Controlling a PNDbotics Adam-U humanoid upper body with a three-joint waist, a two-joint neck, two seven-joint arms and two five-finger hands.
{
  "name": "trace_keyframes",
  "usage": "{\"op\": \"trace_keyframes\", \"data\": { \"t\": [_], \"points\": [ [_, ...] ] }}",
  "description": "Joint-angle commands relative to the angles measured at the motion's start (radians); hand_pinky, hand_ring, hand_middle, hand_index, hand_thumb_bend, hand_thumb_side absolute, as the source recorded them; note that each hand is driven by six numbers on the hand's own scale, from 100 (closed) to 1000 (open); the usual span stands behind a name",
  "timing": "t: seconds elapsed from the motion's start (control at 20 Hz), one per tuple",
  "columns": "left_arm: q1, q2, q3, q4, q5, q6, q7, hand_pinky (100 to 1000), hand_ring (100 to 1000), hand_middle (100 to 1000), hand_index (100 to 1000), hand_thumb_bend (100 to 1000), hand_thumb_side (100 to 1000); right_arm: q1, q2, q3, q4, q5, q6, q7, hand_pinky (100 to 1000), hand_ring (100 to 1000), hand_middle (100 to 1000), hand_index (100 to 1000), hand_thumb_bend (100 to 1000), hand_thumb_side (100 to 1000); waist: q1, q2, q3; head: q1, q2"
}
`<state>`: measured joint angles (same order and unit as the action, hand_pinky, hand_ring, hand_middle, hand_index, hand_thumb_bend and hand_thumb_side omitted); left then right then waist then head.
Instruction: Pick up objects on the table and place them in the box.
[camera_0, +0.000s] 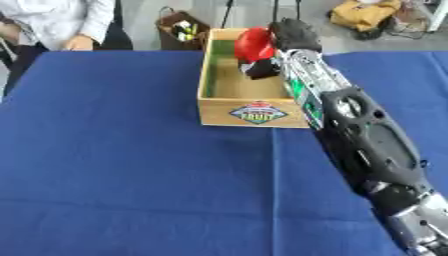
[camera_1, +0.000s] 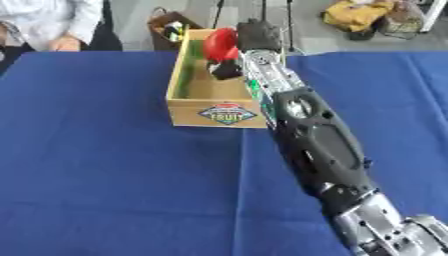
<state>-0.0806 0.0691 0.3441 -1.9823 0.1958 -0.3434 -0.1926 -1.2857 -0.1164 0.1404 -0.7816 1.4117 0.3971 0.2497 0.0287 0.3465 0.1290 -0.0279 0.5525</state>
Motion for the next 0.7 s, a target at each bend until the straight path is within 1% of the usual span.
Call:
{"op": "trace_keyframes", "data": {
  "t": [0.05, 0.1, 0.15, 0.2, 0.25, 0.35, 0.4, 0.5, 0.65, 0.7],
  "points": [
    [-0.002, 0.009, -0.001, -0.018, 0.005, 0.0, -0.005, 325, 350, 476, 770, 374, 655, -0.037, 0.015, -0.033, 0.035, 0.048, -0.018, 0.019, 771, 863, 531, 685, 100, 644, 0.002, -0.019, -0.001, -0.004, -0.008],
    [-0.003, 0.009, -0.001, -0.018, 0.005, 0.0, -0.005, 325, 350, 476, 770, 374, 655, -0.038, 0.019, -0.039, 0.039, 0.057, -0.023, 0.025, 771, 863, 531, 685, 100, 644, 0.003, -0.019, -0.002, -0.004, -0.007],
    [-0.002, 0.009, -0.001, -0.018, 0.005, 0.0, -0.006, 325, 350, 476, 770, 374, 655, -0.04, 0.022, -0.044, 0.04, 0.061, -0.026, 0.03, 801, 898, 591, 762, 100, 665, 0.003, -0.018, -0.004, -0.005, -0.007],
    [-0.002, 0.009, -0.001, -0.018, 0.005, 0.0, -0.006, 325, 350, 476, 770, 374, 655, -0.041, 0.025, -0.048, 0.038, 0.063, -0.027, 0.034, 805, 905, 604, 780, 100, 677, 0.004, -0.018, -0.006, -0.005, -0.007],
    [-0.002, 0.009, -0.001, -0.018, 0.005, 0.0, -0.006, 325, 350, 476, 770, 374, 655, -0.042, 0.027, -0.05, 0.036, 0.065, -0.026, 0.035, 813, 917, 620, 806, 191, 740, 0.004, -0.018, -0.006, -0.006, -0.007],
    [-0.002, 0.008, 0.0, -0.018, 0.005, 0.001, -0.006, 325, 350, 476, 770, 373, 655, -0.044, 0.03, -0.053, 0.03, 0.066, -0.024, 0.032, 818, 922, 629, 815, 327, 812, 0.004, -0.018, -0.007, -0.006, -0.007],
    [-0.002, 0.008, 0.0, -0.018, 0.005, 0.001, -0.006, 325, 350, 476, 770, 373, 654, -0.045, 0.03, -0.054, 0.028, 0.066, -0.024, 0.03, 819, 923, 631, 818, 381, 840, 0.004, -0.019, -0.007, -0.007, -0.007],
    [-0.001, 0.008, 0.0, -0.018, 0.005, 0.001, -0.005, 326, 350, 476, 770, 372, 655, -0.045, 0.029, -0.055, 0.023, 0.063, -0.023, 0.023, 828, 931, 646, 855, 482, 879, 0.004, -0.019, -0.009, -0.006, -0.005],
    [0.0, 0.009, 0.001, -0.018, 0.005, 0.001, -0.003, 326, 351, 476, 771, 371, 655, -0.045, 0.025, -0.056, 0.016, 0.057, -0.018, 0.012, 837, 941, 655, 867, 524, 888, 0.006, -0.021, -0.012, -0.005, -0.003],
    [0.0, 0.009, 0.001, -0.018, 0.005, 0.001, -0.003, 326, 351, 476, 771, 371, 655, -0.045, 0.023, -0.056, 0.013, 0.053, -0.018, 0.01, 841, 945, 659, 875, 563, 902, 0.006, -0.022, -0.012, -0.005, -0.003]
  ]
}}
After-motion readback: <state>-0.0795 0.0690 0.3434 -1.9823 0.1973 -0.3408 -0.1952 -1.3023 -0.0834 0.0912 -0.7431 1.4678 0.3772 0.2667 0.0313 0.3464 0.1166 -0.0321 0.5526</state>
